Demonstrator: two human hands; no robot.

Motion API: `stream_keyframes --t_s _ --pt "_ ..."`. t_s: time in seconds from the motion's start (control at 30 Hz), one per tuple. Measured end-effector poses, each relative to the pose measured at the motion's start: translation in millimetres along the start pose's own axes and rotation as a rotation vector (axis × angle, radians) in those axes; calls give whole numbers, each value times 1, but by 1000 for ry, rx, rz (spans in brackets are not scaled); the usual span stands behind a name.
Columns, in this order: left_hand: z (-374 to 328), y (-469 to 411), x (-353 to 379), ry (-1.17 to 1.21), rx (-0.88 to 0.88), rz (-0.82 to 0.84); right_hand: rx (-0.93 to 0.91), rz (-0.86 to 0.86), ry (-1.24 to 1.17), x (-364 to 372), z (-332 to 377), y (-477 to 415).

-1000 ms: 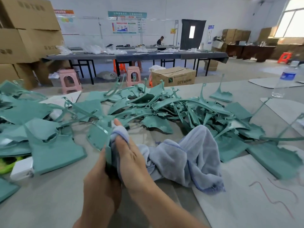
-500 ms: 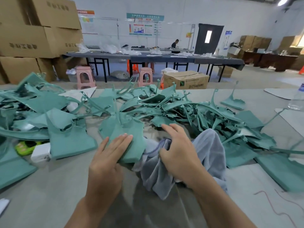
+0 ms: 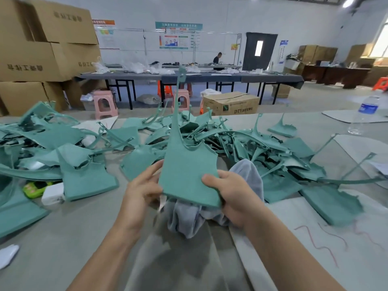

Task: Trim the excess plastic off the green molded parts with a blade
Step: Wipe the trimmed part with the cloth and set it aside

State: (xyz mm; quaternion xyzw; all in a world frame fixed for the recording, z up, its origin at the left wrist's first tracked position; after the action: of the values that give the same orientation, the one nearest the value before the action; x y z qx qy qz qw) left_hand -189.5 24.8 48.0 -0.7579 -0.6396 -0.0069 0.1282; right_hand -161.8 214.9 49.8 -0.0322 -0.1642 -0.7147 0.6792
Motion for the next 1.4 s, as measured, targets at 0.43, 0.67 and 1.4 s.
stream_keyframes --t_s 0.43,0.67,1.4 --pt "-41 64 210 -814 487 153 -397 -345 417 -88 47 127" --pt "-11 136 314 -505 357 606 -415 -766 -228 -236 18 265" --pt "189 421 489 -276 -667 1530 -109 -1957 -887 -405 -277 674"
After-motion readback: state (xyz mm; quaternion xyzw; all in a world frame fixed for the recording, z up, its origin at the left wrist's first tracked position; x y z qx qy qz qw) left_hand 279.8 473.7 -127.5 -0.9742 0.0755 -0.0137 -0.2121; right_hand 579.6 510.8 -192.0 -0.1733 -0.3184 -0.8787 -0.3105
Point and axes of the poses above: each hand's wrist, its own y-axis away from the middle knuckle, its own x-axis out of the palm, z = x × y, the point moved 7 cm from there along -y, towards the middle knuckle, and after that the axes turned 1 degree about x, right-handed, at the moved point
